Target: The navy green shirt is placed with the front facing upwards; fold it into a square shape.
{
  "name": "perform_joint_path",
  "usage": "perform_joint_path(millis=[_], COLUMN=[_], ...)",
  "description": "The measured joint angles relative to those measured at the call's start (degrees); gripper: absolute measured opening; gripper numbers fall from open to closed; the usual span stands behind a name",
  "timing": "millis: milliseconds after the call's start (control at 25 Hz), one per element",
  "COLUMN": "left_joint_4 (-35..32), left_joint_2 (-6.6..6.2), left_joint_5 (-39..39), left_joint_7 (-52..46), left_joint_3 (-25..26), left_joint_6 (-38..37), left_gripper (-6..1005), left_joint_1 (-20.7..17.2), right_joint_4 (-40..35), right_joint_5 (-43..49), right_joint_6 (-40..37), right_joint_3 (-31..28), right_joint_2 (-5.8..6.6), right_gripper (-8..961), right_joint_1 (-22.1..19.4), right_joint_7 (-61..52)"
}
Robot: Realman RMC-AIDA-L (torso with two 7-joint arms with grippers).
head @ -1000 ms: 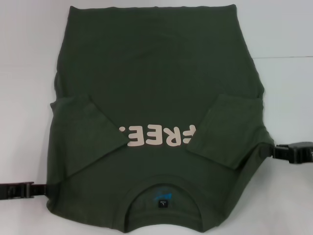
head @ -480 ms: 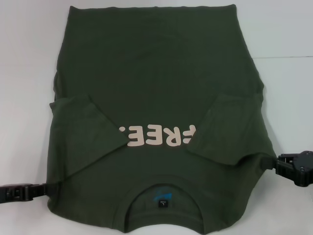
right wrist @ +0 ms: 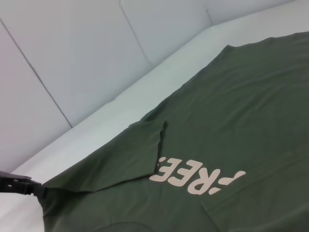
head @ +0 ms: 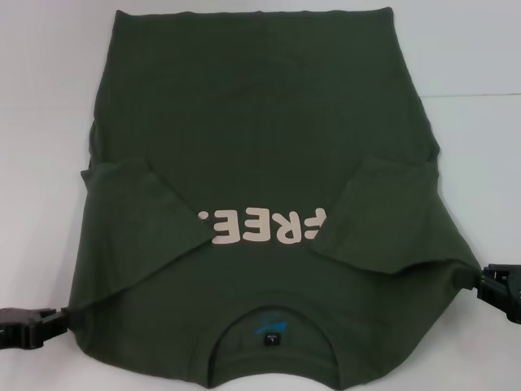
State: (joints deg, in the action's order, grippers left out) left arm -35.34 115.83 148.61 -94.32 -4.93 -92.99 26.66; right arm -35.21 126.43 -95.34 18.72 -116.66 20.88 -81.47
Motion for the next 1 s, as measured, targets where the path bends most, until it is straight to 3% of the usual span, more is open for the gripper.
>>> perform_joint_path(millis=[200, 520, 1000], left_joint_4=[0.6, 2.1, 2.3], left_joint_2=[-0.17, -1.28, -1.37], left_joint_5=[0.0, 0.0, 0.0], left_joint_7=[2.6, 8.9, 19.3], left_joint_3=[2.5, 7.2, 10.2], left_joint_6=[-0.2, -2.9, -12.2], left_gripper=[61, 61, 60], left_joint_1=[-1.1, -2.9, -4.7], right_joint_4=[2.5, 2.9, 4.1], right_joint_5=[0.1, -0.1, -0.1], right_joint_6=[0.6, 0.2, -6.0], right_joint_3=[-0.3, -0.3, -1.3], right_joint_2=[0.82, 0.66, 0.71], right_gripper=[44, 44, 45], right_joint_1=[-0.2, -1.0, -4.3], right_joint_7=[2.7, 5.8, 18.3])
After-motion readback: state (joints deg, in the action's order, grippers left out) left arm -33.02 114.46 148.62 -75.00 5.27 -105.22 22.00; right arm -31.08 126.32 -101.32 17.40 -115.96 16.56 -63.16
